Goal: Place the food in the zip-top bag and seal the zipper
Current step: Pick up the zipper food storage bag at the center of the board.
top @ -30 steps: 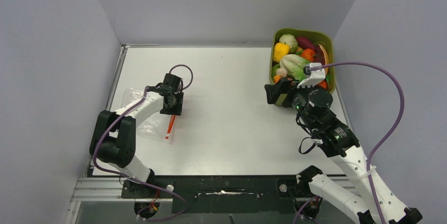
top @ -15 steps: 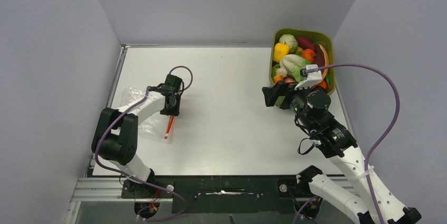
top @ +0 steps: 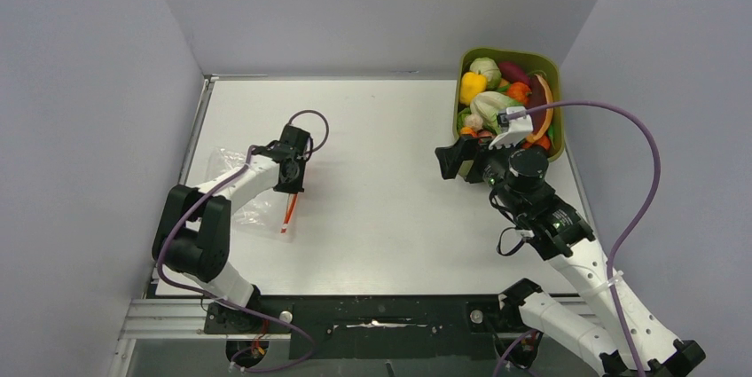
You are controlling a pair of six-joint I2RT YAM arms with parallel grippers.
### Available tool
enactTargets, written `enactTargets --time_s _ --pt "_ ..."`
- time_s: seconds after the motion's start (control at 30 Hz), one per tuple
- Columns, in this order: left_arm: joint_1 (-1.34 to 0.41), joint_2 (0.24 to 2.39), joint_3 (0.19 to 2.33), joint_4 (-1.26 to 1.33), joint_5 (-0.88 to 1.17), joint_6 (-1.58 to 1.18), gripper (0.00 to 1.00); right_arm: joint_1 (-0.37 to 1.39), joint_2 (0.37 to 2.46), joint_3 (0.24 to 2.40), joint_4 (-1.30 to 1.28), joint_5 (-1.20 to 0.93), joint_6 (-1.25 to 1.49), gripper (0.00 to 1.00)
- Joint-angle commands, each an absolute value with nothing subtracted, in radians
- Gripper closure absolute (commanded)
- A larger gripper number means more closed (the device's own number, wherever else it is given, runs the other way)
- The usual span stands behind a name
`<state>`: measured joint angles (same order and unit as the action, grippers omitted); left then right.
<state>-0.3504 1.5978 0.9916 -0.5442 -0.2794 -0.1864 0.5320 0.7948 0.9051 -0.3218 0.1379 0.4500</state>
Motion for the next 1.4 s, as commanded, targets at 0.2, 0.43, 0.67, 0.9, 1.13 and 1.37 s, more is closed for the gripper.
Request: enactTargets --time_s 0.2,0.43,0.67,0.9,1.13,1.37 --pt "-0.374 1.346 0.989 -0.471 -0.081 -0.247 1.00 0.541 0.909 0.930 -0.348 0.139 0.693 0.01" --pt "-0.380 1.149 0.941 -0.374 0.135 -0.359 1.00 0.551 0.982 0.940 -0.280 0.039 0.810 0.24" --pt "-0.384 1.051 0.876 -0.262 0.257 -0.434 1.00 0.591 1.081 0.945 -0.167 -0.094 0.854 0.53" --pt "-0.384 1.027 0.808 -0.131 0.383 -0.519 1.00 0.703 1.183 0.998 -0.115 0.000 0.884 0.54" --pt "-0.385 1.032 0.756 -0.045 0.436 -0.565 1.00 0.755 1.295 1.095 -0.072 0.025 0.911 0.52" --pt "-0.385 1.012 0.748 -0.028 0.456 -0.599 1.00 0.785 1.386 1.146 -0.053 0.011 0.945 0.51"
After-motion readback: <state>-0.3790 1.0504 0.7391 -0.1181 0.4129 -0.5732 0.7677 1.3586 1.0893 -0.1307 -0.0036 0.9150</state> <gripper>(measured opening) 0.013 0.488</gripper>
